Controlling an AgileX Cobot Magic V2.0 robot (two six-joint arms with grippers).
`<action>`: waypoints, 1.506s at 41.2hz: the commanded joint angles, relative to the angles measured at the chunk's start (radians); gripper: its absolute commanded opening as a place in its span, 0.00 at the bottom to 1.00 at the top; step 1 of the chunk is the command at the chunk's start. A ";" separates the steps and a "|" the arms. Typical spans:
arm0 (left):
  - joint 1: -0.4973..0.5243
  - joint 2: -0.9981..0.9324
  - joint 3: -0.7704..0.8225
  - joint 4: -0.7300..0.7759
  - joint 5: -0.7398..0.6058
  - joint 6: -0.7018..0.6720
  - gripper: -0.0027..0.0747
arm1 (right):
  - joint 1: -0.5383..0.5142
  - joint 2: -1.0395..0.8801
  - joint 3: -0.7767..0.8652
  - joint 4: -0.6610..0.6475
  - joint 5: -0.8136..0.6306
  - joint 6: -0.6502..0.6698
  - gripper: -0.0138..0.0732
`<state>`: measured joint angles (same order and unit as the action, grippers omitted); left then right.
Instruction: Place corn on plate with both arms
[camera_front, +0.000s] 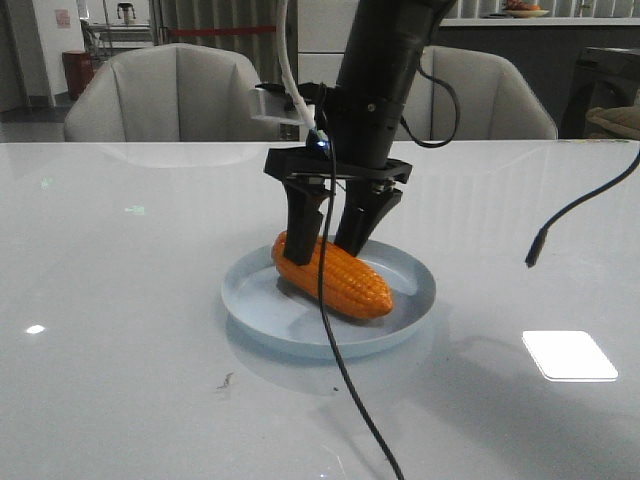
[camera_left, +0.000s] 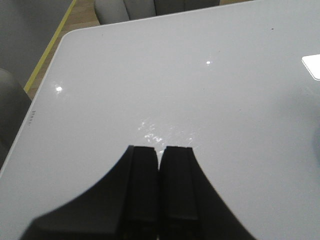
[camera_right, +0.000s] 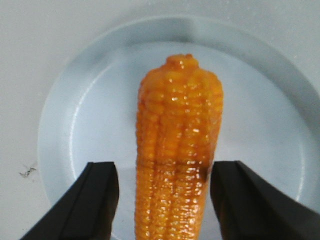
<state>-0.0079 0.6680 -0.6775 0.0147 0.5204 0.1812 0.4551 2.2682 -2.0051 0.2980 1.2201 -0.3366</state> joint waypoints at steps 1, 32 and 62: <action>0.002 -0.002 -0.029 -0.001 -0.085 -0.001 0.15 | -0.004 -0.119 -0.084 0.025 0.042 -0.010 0.74; 0.002 -0.002 -0.029 -0.001 -0.083 -0.001 0.15 | -0.300 -0.623 -0.092 0.000 0.110 -0.006 0.74; 0.002 -0.002 -0.029 -0.001 -0.083 -0.001 0.15 | -0.521 -1.373 1.039 -0.041 -0.333 -0.004 0.74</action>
<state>-0.0079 0.6680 -0.6775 0.0147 0.5161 0.1812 -0.0586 0.9769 -1.0438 0.2521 0.9846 -0.3363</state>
